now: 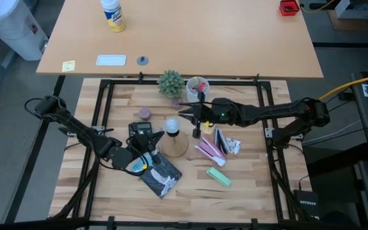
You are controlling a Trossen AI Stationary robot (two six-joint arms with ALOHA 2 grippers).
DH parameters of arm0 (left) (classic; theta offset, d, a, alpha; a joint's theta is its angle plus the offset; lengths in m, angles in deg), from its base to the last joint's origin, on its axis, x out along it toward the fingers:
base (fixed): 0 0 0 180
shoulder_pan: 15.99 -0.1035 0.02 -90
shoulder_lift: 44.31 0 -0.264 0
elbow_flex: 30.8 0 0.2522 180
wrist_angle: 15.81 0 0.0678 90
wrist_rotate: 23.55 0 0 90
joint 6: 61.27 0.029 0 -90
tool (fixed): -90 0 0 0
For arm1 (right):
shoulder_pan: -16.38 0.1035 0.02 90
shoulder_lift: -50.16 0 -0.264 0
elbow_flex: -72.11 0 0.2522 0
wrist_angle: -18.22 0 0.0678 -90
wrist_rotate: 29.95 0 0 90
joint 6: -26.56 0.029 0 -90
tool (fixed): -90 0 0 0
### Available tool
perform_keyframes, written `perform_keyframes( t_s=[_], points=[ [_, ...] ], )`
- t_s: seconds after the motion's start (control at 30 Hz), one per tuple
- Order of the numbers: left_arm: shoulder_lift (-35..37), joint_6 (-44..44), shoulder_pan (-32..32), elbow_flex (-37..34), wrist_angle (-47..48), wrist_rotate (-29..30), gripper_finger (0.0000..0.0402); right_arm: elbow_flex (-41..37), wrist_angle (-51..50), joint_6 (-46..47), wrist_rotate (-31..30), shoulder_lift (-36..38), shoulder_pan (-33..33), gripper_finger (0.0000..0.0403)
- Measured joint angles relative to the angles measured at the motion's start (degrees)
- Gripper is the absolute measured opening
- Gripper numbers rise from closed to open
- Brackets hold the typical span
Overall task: Screw lightbulb
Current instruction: Remove the lightbulb from the lamp
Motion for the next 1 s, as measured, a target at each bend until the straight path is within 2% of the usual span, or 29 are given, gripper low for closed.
perform_keyframes(
  t_s=[0.1,0.23,0.37,0.53,0.8,1.0],
  points=[
    [0.0,0.1,0.16,0.0,-0.36,1.89,0.0001,0.0,-0.03,-1.28,-0.12,1.25,0.02,0.0044],
    [0.0,1.9,0.2,0.0,-2.16,8.09,0.0001,0.0,-0.73,-1.08,1.2,4.05,0.09,0.0044],
    [0.04,3.57,-0.72,0.0,-3.5,13.65,0.0001,0.0,-2.05,3.15,7.12,6.46,0.09,0.0044],
    [0.04,3.03,-3.06,-0.02,-3.12,12.43,0.0001,0.02,-2.06,8.04,15.55,6.09,0.09,0.0044],
    [0.04,2.39,-5.46,-0.02,-2.89,1.86,0.0001,0.04,-3.39,9.54,15.72,2.3,0.09,0.0044],
    [0.04,1.2,-4.47,-0.02,-2.81,1.87,0.0001,0.04,-3.02,9.24,12.6,0.72,0.09,0.0044]
  ],
)
